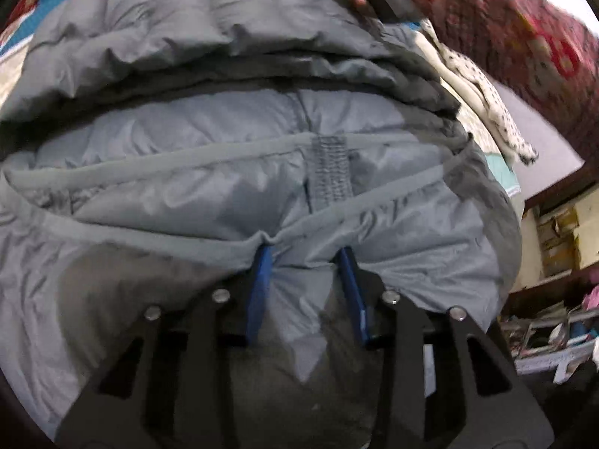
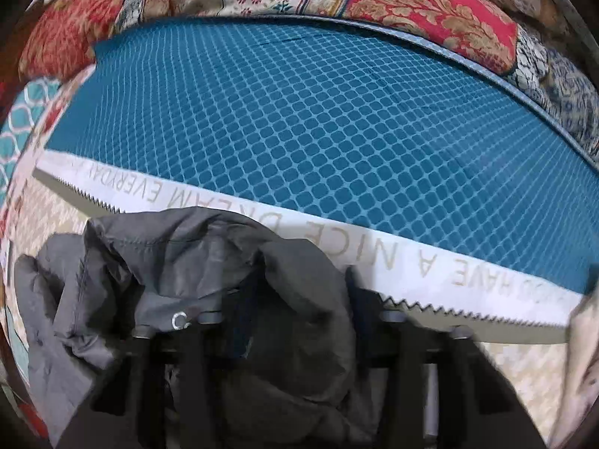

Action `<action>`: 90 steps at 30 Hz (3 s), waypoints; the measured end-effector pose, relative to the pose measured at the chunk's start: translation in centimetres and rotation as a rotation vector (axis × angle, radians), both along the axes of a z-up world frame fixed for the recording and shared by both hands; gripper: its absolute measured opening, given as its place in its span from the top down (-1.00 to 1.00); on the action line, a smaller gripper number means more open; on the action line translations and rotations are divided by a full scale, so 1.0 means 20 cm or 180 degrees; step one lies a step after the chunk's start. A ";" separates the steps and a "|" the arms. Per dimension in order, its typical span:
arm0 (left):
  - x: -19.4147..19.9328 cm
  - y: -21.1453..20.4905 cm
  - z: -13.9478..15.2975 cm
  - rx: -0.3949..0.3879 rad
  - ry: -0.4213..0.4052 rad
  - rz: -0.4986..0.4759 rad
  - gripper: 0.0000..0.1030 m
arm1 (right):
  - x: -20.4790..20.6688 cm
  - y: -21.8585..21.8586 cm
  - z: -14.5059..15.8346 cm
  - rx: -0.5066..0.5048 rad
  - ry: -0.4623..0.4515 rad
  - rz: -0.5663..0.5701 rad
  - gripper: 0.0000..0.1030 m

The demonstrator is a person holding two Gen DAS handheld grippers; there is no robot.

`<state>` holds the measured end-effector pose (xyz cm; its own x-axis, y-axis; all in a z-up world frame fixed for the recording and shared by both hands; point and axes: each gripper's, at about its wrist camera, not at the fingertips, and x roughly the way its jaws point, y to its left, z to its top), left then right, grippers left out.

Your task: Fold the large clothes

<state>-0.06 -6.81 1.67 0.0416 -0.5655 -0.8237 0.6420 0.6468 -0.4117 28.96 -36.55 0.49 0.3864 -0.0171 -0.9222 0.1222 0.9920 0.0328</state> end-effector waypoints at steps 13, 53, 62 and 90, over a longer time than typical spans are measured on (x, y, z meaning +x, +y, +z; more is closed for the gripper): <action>-0.03 0.09 0.13 -0.0225 0.0053 0.0220 0.32 | -1.05 0.27 0.65 0.0235 -0.1211 0.0852 0.31; -0.12 0.59 0.47 -0.0386 -0.0664 0.0865 0.17 | -2.37 0.08 0.57 0.0237 -0.1676 -0.0640 -0.67; 0.12 0.41 0.20 0.0256 -0.0731 0.0709 0.17 | -2.40 0.10 0.04 0.0462 -0.1120 -0.0885 -0.67; -0.39 0.26 0.43 -0.0426 -0.0857 0.0077 0.15 | -2.49 0.40 0.25 0.0703 -0.1549 -0.0517 -0.88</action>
<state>-7.95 -1.60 10.28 0.2632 -0.6646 -0.6993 0.7247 0.6147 -0.3114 -20.82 -28.53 5.44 0.7770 0.0613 -0.6264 0.1918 0.9248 0.3285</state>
